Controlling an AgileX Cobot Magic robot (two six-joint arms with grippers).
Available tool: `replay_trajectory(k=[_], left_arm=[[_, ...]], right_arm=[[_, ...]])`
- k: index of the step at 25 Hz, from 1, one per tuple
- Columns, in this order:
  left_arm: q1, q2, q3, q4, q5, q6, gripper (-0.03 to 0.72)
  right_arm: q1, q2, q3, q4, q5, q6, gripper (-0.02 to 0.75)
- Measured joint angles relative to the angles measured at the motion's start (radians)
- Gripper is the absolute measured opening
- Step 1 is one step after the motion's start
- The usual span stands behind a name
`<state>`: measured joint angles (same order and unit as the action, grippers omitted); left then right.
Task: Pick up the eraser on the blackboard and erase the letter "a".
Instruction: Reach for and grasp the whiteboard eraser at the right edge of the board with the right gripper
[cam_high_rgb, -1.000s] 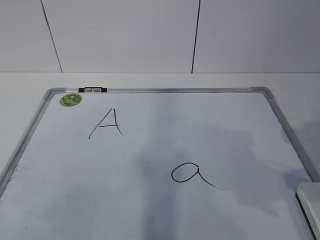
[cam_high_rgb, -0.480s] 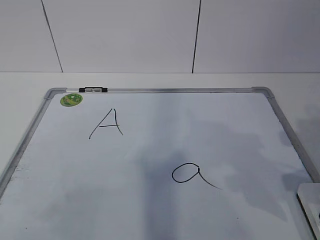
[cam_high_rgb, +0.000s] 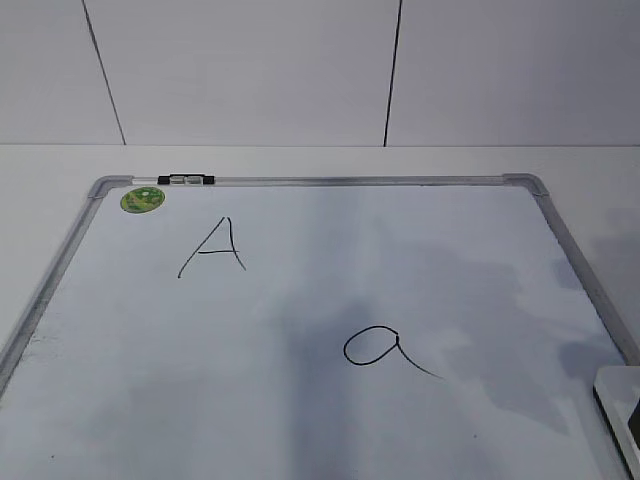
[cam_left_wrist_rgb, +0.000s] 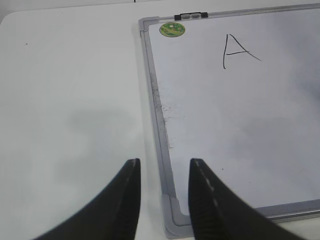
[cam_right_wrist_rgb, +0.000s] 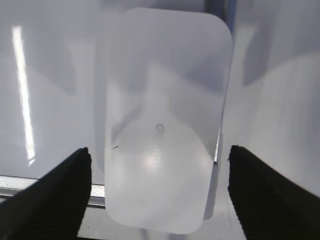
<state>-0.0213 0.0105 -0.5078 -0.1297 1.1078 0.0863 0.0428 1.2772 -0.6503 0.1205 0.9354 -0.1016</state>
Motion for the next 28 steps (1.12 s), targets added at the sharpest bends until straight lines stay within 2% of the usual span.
replay_trajectory(k=[28], left_arm=[[0.000, 0.000, 0.000, 0.000, 0.000, 0.000, 0.245]], right_arm=[[0.000, 0.048, 0.000, 0.018, -0.032, -0.007, 0.675]])
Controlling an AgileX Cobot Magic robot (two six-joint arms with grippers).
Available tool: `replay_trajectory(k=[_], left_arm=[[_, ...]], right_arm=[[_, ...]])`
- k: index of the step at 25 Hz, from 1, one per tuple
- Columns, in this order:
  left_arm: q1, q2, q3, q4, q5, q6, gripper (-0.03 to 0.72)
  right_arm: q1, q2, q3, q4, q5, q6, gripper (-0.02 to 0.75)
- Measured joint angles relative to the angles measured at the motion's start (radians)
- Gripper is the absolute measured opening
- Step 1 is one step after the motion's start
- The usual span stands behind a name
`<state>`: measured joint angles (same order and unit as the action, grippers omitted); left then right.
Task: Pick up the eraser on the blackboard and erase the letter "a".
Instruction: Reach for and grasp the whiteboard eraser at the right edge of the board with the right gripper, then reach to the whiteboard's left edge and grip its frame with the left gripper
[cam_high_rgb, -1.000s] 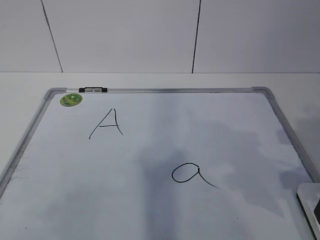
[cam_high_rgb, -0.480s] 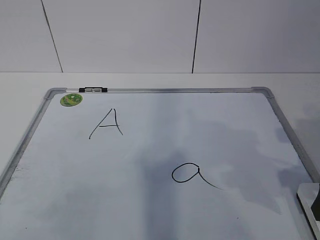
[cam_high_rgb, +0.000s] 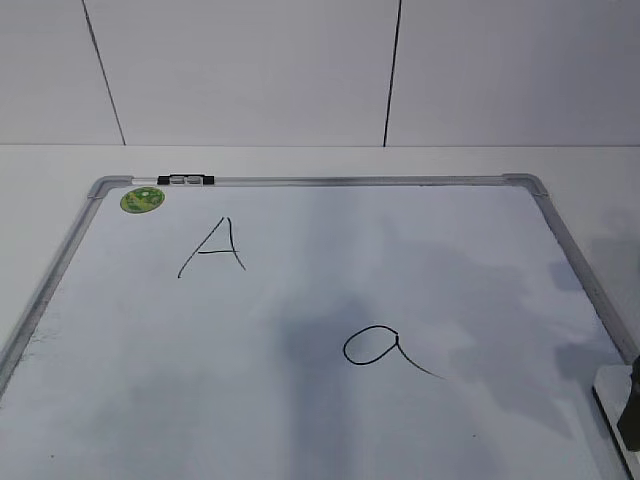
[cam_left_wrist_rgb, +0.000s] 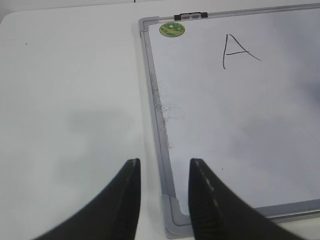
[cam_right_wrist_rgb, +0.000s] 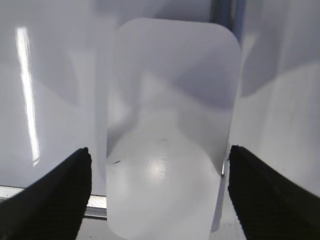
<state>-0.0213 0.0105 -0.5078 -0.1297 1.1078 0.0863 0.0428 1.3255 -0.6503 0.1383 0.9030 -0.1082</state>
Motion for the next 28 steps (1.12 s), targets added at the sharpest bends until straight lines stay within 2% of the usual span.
replay_trajectory(k=[14, 21, 28], left_arm=[[0.000, 0.000, 0.000, 0.000, 0.000, 0.000, 0.245], [0.000, 0.000, 0.000, 0.000, 0.000, 0.000, 0.245], [0.000, 0.000, 0.000, 0.000, 0.000, 0.000, 0.245]], right_arm=[[0.000, 0.054, -0.002, 0.000, -0.006, 0.000, 0.675], [0.085, 0.054, -0.002, -0.078, -0.008, 0.067, 0.674], [0.092, 0.054, -0.002, -0.102, -0.015, 0.136, 0.671]])
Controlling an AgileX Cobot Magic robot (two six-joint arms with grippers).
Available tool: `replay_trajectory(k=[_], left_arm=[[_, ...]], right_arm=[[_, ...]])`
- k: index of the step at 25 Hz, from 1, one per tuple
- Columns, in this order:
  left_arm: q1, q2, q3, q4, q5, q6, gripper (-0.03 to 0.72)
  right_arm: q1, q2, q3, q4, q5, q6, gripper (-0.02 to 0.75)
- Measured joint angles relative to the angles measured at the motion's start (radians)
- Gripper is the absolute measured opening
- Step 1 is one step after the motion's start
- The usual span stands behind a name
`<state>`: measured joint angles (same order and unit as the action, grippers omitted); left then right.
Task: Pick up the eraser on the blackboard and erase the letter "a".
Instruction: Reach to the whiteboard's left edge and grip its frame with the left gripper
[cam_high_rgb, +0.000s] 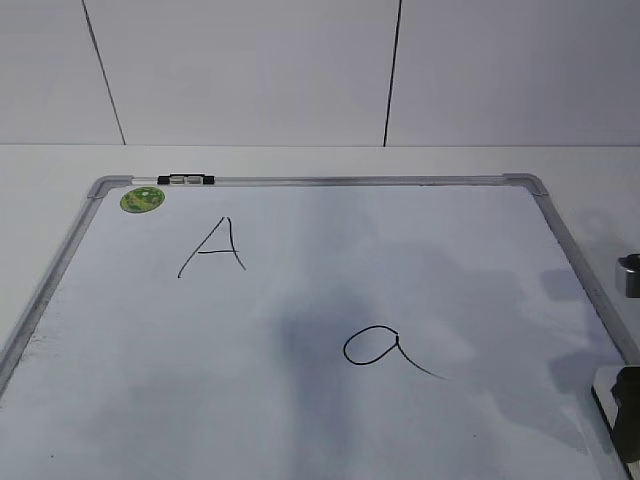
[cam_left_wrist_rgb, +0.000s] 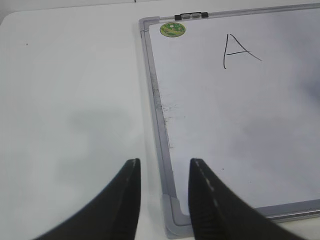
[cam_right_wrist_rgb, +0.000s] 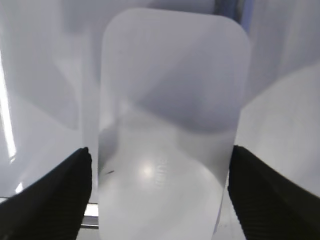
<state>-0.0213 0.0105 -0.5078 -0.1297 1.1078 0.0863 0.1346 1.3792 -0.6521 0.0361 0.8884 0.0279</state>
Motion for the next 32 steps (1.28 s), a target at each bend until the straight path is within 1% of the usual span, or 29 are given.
replay_trajectory(k=[9, 13, 21, 32], left_arm=[[0.000, 0.000, 0.000, 0.000, 0.000, 0.000, 0.245], [0.000, 0.000, 0.000, 0.000, 0.000, 0.000, 0.245], [0.000, 0.000, 0.000, 0.000, 0.000, 0.000, 0.245], [0.000, 0.000, 0.000, 0.000, 0.000, 0.000, 0.245]], right_arm=[[0.000, 0.032, 0.000, -0.002, -0.004, 0.031, 0.667], [0.000, 0.052, 0.000, -0.002, -0.035, 0.034, 0.666], [0.000, 0.052, 0.000, -0.006, -0.047, 0.044, 0.602], [0.000, 0.052, 0.000, -0.008, -0.049, 0.048, 0.574]])
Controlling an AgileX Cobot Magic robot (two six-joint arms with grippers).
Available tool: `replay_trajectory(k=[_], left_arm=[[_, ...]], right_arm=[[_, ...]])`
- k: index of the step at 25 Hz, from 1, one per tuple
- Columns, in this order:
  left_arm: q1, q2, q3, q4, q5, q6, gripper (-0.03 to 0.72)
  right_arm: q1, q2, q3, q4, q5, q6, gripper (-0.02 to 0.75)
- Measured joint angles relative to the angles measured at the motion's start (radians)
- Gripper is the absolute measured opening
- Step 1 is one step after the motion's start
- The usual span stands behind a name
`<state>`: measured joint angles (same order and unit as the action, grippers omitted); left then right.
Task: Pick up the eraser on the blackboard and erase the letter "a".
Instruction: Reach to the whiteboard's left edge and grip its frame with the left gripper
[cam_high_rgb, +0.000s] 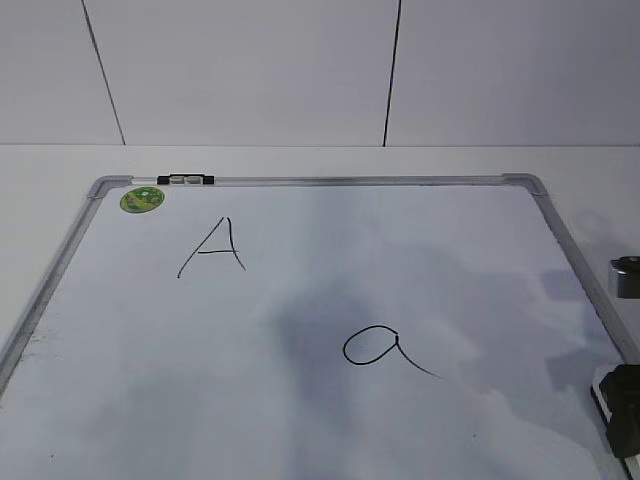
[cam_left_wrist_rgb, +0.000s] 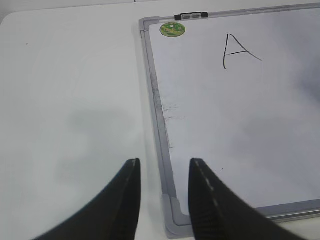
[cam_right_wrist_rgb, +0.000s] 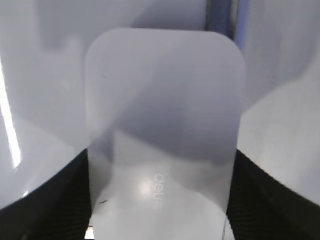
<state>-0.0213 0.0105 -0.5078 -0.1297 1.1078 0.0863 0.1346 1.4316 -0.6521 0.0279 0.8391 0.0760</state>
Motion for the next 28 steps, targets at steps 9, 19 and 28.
replay_trajectory(k=[9, 19, 28], left_arm=[[0.000, 0.000, 0.000, 0.000, 0.000, 0.000, 0.245], [0.000, 0.000, 0.000, 0.000, 0.000, 0.000, 0.245], [0.000, 0.000, 0.000, 0.000, 0.000, 0.000, 0.245]], right_arm=[[0.000, 0.000, 0.000, 0.000, 0.000, 0.000, 0.574], [0.000, 0.000, -0.001, 0.000, 0.010, 0.002, 0.573], [0.000, 0.000, -0.001, -0.002, 0.009, 0.002, 0.573]])
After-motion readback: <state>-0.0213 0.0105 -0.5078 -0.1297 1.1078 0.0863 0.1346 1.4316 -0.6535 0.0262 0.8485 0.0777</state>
